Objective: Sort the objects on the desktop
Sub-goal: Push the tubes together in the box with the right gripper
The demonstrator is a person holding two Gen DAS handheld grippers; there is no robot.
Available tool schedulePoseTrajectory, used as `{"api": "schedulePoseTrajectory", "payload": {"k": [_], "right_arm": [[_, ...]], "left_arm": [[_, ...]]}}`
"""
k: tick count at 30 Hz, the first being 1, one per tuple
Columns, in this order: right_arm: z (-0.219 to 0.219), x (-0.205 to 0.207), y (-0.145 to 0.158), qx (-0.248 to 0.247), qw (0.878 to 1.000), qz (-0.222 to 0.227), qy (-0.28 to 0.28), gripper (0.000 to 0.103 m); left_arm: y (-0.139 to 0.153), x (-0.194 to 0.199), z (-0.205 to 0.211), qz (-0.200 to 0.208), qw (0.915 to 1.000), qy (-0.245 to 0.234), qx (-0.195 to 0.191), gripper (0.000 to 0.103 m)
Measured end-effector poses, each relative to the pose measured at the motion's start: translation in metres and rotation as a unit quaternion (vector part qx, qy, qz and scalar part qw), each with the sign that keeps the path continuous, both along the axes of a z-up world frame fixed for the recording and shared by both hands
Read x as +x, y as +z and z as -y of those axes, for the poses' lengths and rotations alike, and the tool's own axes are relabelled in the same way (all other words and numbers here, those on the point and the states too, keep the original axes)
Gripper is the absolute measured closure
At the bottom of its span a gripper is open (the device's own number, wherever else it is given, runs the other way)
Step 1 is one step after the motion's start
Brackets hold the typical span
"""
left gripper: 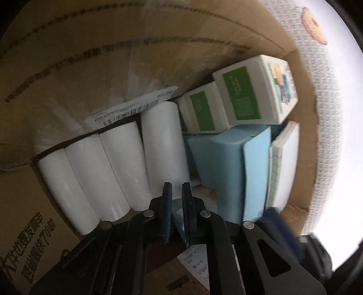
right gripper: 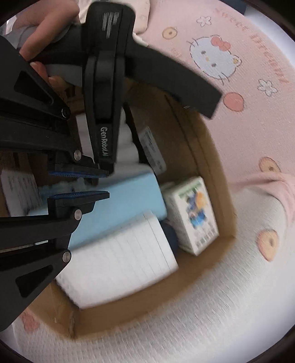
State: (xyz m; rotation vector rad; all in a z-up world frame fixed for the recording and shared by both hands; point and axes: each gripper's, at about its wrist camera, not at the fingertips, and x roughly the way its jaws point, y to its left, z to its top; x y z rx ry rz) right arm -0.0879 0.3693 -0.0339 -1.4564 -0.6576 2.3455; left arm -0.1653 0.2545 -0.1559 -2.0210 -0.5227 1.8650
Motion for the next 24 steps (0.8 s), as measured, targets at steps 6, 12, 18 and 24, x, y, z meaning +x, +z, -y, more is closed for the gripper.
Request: {"api": "schedulePoseTrajectory", "payload": {"k": [6, 12, 18, 24], "right_arm": [[0.007, 0.007, 0.013, 0.080, 0.996, -0.030, -0.003, 0.094], [0.005, 0.002, 0.009, 0.087, 0.996, -0.023, -0.015, 0.094], [0.007, 0.004, 0.006, 0.096, 0.995, -0.021, -0.016, 0.094], [0.004, 0.005, 0.004, 0.090, 0.995, -0.021, -0.025, 0.094]], "left_arm": [[-0.004, 0.002, 0.000, 0.010, 0.9998, 0.015, 0.002, 0.093], [-0.020, 0.005, -0.003, 0.025, 0.9993, 0.029, 0.006, 0.093], [-0.022, 0.015, 0.002, 0.059, 0.9978, 0.029, 0.013, 0.091], [0.022, 0.034, 0.015, 0.000, 1.0000, -0.005, 0.005, 0.091]]}}
